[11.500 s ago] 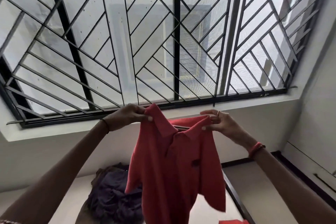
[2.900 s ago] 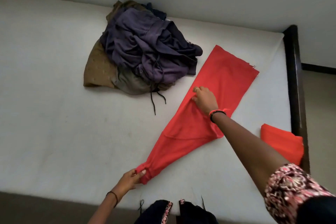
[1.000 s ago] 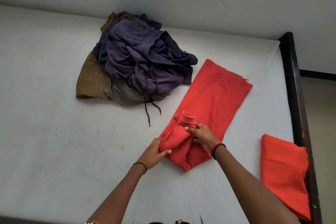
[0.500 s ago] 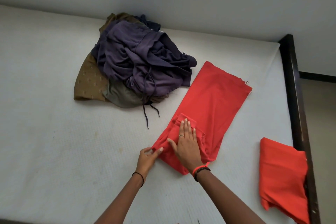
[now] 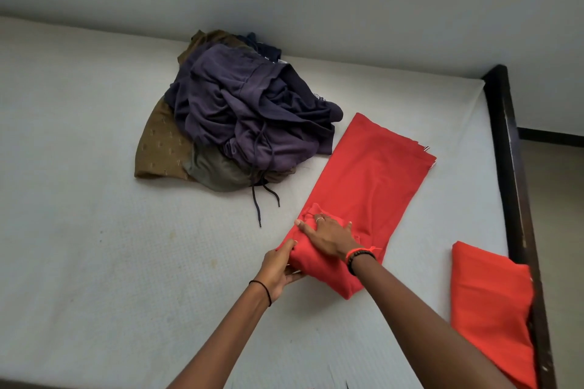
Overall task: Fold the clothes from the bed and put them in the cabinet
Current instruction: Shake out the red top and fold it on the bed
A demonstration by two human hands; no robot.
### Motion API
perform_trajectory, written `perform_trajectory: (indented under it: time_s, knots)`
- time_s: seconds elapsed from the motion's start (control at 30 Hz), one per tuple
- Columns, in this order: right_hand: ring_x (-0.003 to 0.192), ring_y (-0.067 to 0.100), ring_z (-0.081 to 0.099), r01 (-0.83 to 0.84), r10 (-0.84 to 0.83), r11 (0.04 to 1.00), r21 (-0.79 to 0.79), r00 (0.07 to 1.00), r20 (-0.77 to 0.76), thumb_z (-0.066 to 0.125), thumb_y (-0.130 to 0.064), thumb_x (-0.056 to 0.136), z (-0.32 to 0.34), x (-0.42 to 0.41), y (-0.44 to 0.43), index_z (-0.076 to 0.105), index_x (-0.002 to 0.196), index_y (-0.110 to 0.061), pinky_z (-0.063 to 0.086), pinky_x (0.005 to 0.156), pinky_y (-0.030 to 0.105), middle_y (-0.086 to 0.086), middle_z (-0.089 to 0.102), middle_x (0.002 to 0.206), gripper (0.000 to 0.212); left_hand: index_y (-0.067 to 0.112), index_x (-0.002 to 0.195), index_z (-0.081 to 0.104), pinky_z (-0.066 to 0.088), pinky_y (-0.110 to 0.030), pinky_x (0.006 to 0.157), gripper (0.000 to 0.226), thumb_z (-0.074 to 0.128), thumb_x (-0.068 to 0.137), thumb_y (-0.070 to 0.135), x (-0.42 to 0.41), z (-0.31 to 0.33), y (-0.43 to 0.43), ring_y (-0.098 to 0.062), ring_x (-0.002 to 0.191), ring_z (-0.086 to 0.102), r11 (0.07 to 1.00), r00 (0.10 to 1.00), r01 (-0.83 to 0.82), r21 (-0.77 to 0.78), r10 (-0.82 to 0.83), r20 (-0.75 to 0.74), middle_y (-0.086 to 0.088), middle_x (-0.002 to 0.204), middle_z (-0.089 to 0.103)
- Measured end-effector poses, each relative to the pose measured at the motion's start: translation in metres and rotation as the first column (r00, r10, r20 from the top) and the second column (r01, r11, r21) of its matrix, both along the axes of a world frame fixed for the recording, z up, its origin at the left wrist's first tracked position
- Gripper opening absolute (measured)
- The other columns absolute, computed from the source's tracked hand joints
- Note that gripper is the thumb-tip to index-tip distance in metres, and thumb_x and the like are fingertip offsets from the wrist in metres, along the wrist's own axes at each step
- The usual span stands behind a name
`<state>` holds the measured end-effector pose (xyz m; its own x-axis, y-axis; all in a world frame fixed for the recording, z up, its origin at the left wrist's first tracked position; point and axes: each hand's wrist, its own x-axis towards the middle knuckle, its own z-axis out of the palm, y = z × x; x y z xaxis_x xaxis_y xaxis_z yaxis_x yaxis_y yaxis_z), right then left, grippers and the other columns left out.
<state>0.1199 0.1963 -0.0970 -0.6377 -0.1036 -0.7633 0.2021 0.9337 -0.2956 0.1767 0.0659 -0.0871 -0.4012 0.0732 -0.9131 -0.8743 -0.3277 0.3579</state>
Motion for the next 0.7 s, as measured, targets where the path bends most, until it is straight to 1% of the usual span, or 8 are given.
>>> perform_trajectory:
  time_s: [0.07,0.13,0.27,0.37,0.43,0.53,0.63,0.7]
  knots:
    - [0.137,0.028,0.034,0.036,-0.035,0.999,-0.008,0.994,0.1,0.017,-0.073,0.088,0.011,-0.003,0.002,0.043,0.137,-0.008,0.012,0.112,0.062,0.011,0.036,0.15,0.085,-0.002,0.12,0.055,0.059,-0.032,0.063,0.036,0.049,0.095,0.023,-0.001,0.009,0.001,-0.026,0.09,0.064,1.0,0.999,0.006,0.021,-0.005,-0.036,-0.02,0.114,0.061]
    - [0.13,0.029,0.043,0.123,-0.107,0.99,-0.066,0.971,0.214,0.017,-0.073,0.088,0.021,-0.005,0.004,0.048,0.133,-0.005,0.026,0.111,0.047,0.014,0.044,0.144,0.086,-0.003,0.12,0.056,0.059,-0.034,0.069,0.038,0.047,0.096,0.025,0.0,0.016,0.003,-0.027,0.097,0.064,0.999,0.998,0.02,0.037,-0.018,-0.063,-0.021,0.119,0.06]
    - [0.133,0.028,0.041,0.17,-0.115,0.976,-0.138,0.933,0.34,0.026,-0.066,0.092,0.072,-0.017,0.004,0.045,0.138,0.0,0.028,0.111,0.032,0.016,0.039,0.148,0.082,-0.003,0.122,0.055,0.059,-0.038,0.077,0.037,0.046,0.097,0.023,-0.005,0.029,0.008,-0.026,0.106,0.06,0.995,0.996,0.002,0.103,0.007,-0.088,-0.021,0.126,0.054]
    - [0.137,0.036,0.03,0.065,-0.006,0.981,-0.181,0.951,0.31,0.023,-0.006,0.104,0.163,-0.031,0.006,0.005,0.134,0.022,0.025,0.094,0.028,0.039,0.009,0.147,0.044,0.005,0.13,0.052,0.058,-0.037,0.079,0.041,0.048,0.097,0.03,-0.016,0.035,0.014,-0.029,0.113,0.057,0.985,0.991,-0.025,0.172,0.048,-0.127,-0.016,0.133,0.048]
    - [0.117,0.017,0.035,0.21,-0.131,0.935,-0.288,0.954,0.27,0.022,-0.002,0.103,0.203,-0.032,0.009,0.011,0.137,0.014,0.032,0.075,0.02,0.034,0.014,0.148,0.039,0.009,0.131,0.053,0.057,-0.034,0.083,0.045,0.044,0.098,0.038,-0.026,0.037,0.019,-0.024,0.114,0.057,0.975,0.982,0.006,0.224,0.036,-0.184,-0.012,0.127,0.052]
    - [0.105,0.008,0.024,0.304,-0.246,0.91,-0.283,0.943,0.222,0.028,-0.005,0.102,0.157,-0.037,0.024,0.021,0.139,0.007,0.033,0.051,0.001,0.016,0.033,0.142,0.04,0.002,0.113,0.06,0.056,-0.029,0.085,0.039,0.046,0.097,0.035,-0.04,0.033,0.02,-0.021,0.094,0.065,0.961,0.965,0.104,0.255,-0.036,-0.259,-0.013,0.1,0.063]
    - [0.105,0.008,0.028,0.434,-0.359,0.858,-0.276,0.89,0.282,0.032,-0.01,0.102,0.122,-0.039,0.046,0.028,0.138,0.002,0.036,0.075,0.012,0.002,0.035,0.122,0.038,0.006,0.099,0.056,0.052,-0.015,0.079,0.022,0.068,0.085,0.018,-0.047,0.014,0.021,-0.016,0.087,0.064,0.952,0.87,0.303,-0.033,-0.291,-0.398,-0.008,0.095,0.062]
    - [0.103,0.011,0.033,0.512,-0.444,0.829,-0.223,0.846,0.295,0.038,-0.017,0.102,0.109,-0.041,0.055,0.043,0.132,-0.001,0.028,0.08,0.02,0.001,0.04,0.116,0.034,0.011,0.104,0.052,0.043,-0.01,0.082,0.047,0.083,0.07,0.022,-0.056,-0.003,0.021,-0.011,0.095,0.056,0.841,0.727,0.365,-0.399,-0.526,-0.442,-0.001,0.102,0.057]
